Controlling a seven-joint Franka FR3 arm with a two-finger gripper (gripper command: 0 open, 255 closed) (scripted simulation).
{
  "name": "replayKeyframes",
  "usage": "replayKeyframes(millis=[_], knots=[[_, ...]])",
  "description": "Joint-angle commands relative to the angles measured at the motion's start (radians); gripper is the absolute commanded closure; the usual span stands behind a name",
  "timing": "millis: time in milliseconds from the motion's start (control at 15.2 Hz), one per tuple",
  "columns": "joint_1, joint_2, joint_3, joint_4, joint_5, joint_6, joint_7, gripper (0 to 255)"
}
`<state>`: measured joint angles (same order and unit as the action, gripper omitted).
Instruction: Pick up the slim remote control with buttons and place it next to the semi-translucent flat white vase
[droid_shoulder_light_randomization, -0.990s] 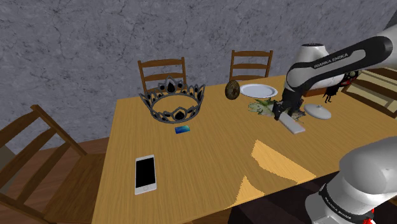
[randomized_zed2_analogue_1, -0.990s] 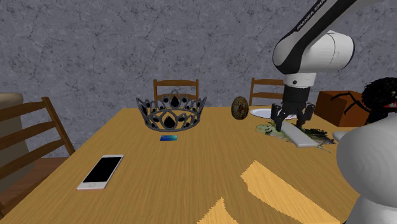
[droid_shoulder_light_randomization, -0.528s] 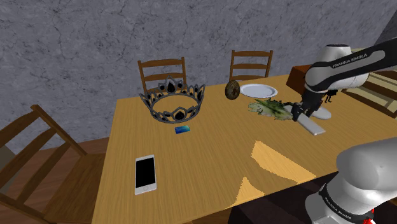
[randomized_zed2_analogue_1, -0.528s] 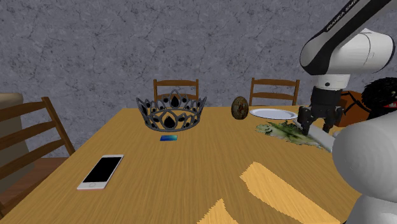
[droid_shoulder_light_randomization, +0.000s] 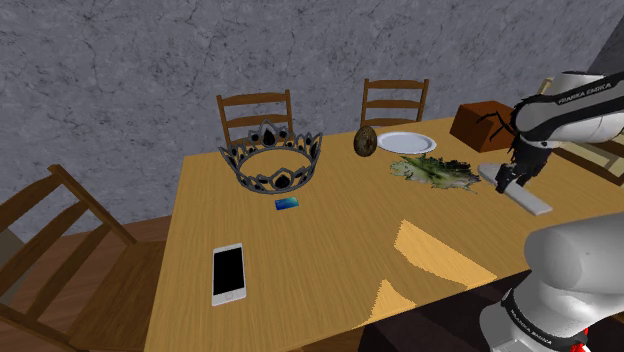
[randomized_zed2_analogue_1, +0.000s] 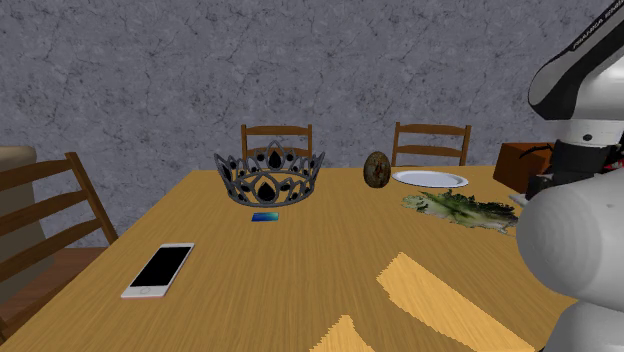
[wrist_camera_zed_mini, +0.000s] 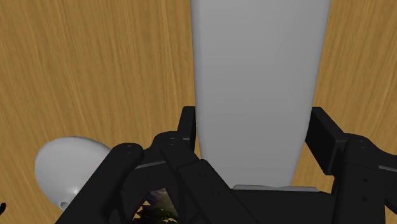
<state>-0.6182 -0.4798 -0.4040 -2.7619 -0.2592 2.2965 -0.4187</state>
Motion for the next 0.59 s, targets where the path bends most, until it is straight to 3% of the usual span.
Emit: replayKeyframes(millis=[0,528], knots=[[-0.023,0.018,-0.043,0.030,-0.015,-0.006,-0.060,255],[-0.074,0.144,-0.225,0.163,-0.020,0.009,-0.300,255]])
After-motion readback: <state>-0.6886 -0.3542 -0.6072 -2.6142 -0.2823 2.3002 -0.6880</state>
